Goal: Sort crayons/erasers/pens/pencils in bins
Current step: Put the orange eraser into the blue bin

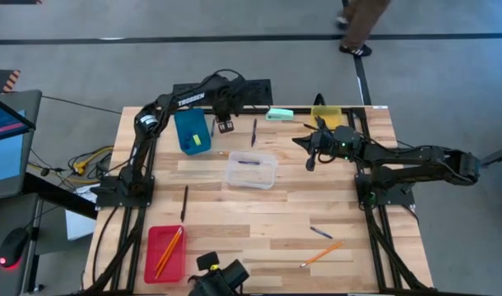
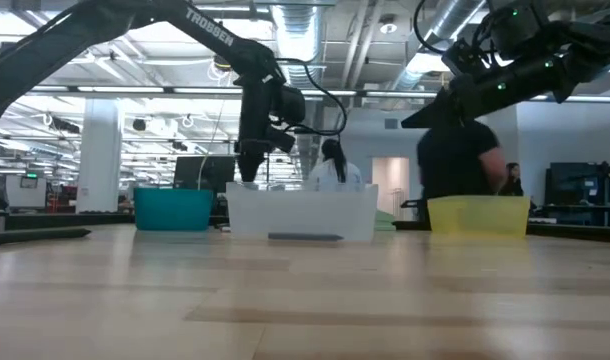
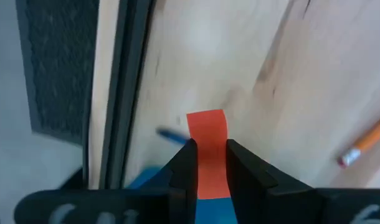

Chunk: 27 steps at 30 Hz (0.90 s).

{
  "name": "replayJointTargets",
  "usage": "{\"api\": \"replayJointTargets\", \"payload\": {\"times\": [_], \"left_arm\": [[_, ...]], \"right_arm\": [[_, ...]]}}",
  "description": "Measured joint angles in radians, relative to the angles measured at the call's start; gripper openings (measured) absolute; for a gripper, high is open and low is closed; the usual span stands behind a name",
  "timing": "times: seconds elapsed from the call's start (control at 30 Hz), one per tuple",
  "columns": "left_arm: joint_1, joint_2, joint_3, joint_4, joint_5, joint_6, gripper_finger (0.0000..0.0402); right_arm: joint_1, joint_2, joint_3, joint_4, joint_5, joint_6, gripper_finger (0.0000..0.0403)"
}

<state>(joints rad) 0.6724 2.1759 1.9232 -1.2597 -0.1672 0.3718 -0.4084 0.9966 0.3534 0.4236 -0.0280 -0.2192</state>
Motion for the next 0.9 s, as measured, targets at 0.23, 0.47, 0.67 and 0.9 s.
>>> {"api": "replayJointTargets", "payload": {"times": [0.23, 0.47, 0.67, 0.9], "left_arm": [[0.007, -0.05, 0.0, -0.137, -0.018, -0.054, 0.005], [0.043, -0.198, -0.115, -0.148, -0.014, -0.092, 0.005], [0.108, -0.448, -0.471, 0.045, 0.049, -0.104, 0.005], [0.153, -0.706, -0.854, 0.51, 0.085, -0.166, 0.005]], "right_arm": [[0.0, 0.0, 0.0, -0.004, 0.0, -0.002, 0.0008], [0.0, 0.0, 0.0, -0.006, 0.0, -0.002, 0.0008], [0.0, 0.0, 0.0, -0.008, 0.0, 0.0, 0.0008], [0.0, 0.0, 0.0, 0.002, 0.0, 0.0, 0.0008]]}}
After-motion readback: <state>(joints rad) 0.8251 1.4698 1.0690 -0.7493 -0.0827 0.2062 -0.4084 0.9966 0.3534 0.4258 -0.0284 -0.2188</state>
